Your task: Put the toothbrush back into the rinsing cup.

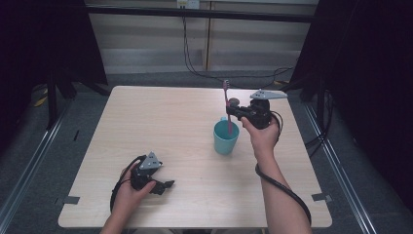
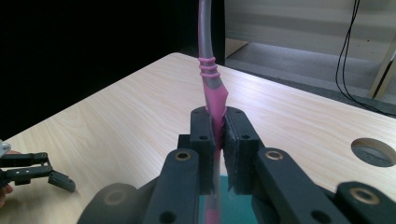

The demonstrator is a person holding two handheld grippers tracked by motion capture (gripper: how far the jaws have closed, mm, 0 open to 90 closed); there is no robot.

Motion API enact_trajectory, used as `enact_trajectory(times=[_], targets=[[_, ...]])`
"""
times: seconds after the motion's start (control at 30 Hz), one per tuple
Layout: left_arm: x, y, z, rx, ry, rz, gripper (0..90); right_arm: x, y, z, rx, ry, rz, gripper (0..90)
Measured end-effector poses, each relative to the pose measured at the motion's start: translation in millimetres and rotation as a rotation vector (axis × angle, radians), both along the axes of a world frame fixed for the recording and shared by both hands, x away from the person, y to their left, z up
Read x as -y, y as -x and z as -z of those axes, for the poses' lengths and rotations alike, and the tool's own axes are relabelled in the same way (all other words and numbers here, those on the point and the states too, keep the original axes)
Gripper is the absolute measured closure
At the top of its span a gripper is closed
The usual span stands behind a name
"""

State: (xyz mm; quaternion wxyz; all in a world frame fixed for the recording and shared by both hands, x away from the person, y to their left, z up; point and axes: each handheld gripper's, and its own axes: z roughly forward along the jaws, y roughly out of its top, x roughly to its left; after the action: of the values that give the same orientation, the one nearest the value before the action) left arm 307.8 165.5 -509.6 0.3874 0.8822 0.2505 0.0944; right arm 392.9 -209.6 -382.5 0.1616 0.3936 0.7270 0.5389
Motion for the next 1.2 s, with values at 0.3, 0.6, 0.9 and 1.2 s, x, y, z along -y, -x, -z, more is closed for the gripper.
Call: enact_trajectory(times=[0.3,0.6,0.9,1.2], targets=[[-0.2,0.1,-0.1,0.001,-0.001,0.001,15.1,1.1,1.6,7.6,-0.007,0.008,0.006,83.0],[-0.3,0.3,0.0,-0.002,-0.001,0.001,15.1,3.1,3.2,13.6,-0.002,-0.002,0.013,83.0],[-0.6,0.1,-0.3,0.0,-0.006,0.005,15.1,4.5,5.1,18.2,-0.002,0.02,0.016,83.0],[-0.5,0.2,-0.2,-0.001,-0.006,0.004,15.2,4.8,6.7,25.4,-0.005,0.018,0.023,82.9]])
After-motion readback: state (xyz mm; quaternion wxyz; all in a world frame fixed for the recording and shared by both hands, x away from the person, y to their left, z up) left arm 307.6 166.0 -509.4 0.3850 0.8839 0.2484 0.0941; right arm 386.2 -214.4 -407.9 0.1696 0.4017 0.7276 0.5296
